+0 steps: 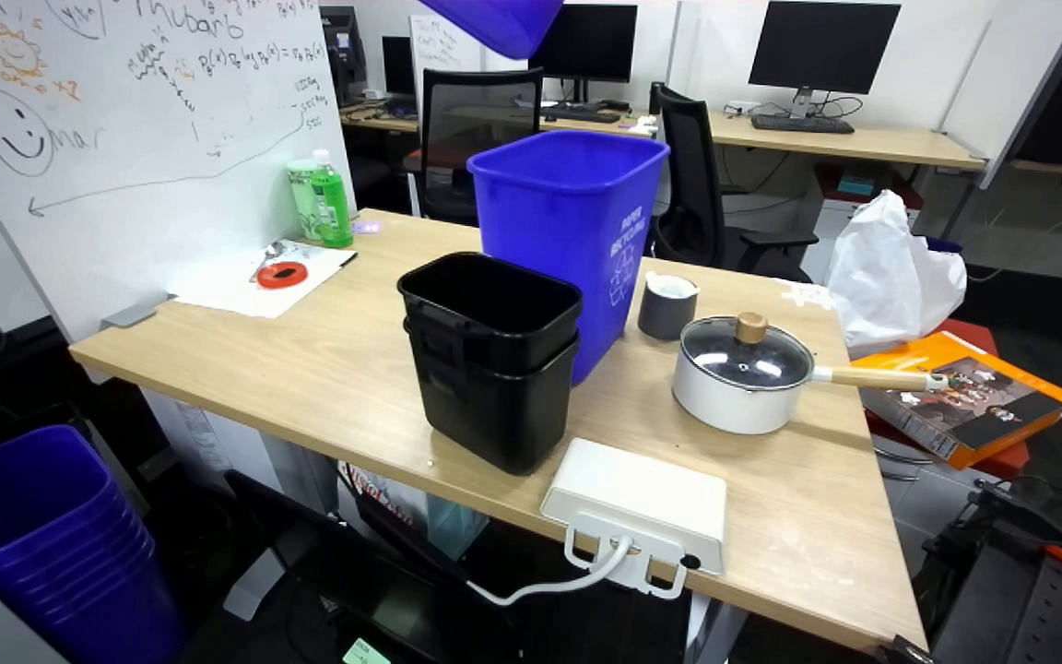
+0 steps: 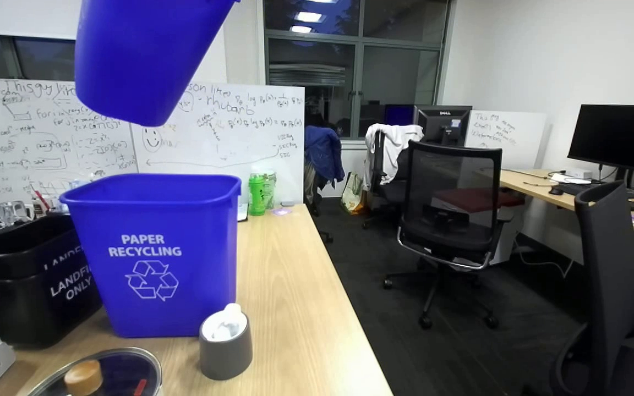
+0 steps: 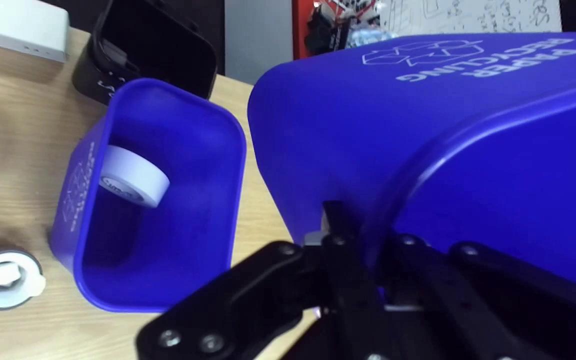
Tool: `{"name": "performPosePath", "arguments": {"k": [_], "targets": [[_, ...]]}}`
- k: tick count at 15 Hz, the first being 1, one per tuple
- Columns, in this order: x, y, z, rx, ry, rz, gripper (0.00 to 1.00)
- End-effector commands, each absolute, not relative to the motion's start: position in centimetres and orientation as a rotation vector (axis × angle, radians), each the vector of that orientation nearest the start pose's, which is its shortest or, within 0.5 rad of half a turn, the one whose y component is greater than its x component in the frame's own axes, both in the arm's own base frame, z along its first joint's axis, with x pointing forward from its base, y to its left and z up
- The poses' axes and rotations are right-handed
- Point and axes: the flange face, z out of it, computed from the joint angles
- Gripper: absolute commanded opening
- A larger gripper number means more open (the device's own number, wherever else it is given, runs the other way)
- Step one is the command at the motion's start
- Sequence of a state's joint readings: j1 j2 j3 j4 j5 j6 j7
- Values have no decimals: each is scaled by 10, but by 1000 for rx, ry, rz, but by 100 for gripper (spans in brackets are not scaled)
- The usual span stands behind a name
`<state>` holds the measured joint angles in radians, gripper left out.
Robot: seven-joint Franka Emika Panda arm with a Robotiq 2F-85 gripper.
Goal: Place the right blue bin in the left one
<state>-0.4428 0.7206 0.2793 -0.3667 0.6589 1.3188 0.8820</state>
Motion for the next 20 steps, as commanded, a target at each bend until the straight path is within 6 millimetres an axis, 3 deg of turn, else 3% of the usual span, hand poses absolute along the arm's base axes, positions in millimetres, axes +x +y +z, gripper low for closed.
{"name": "performPosePath", "arguments": {"k": [1, 9, 10, 20], "targets": [[628, -151, 731, -2097, 836, 96, 3], [610, -146, 715, -2261, 605, 189, 3], [615, -147, 711, -2235, 671, 203, 12], [613, -147, 710, -2258, 636, 209, 12]]}}
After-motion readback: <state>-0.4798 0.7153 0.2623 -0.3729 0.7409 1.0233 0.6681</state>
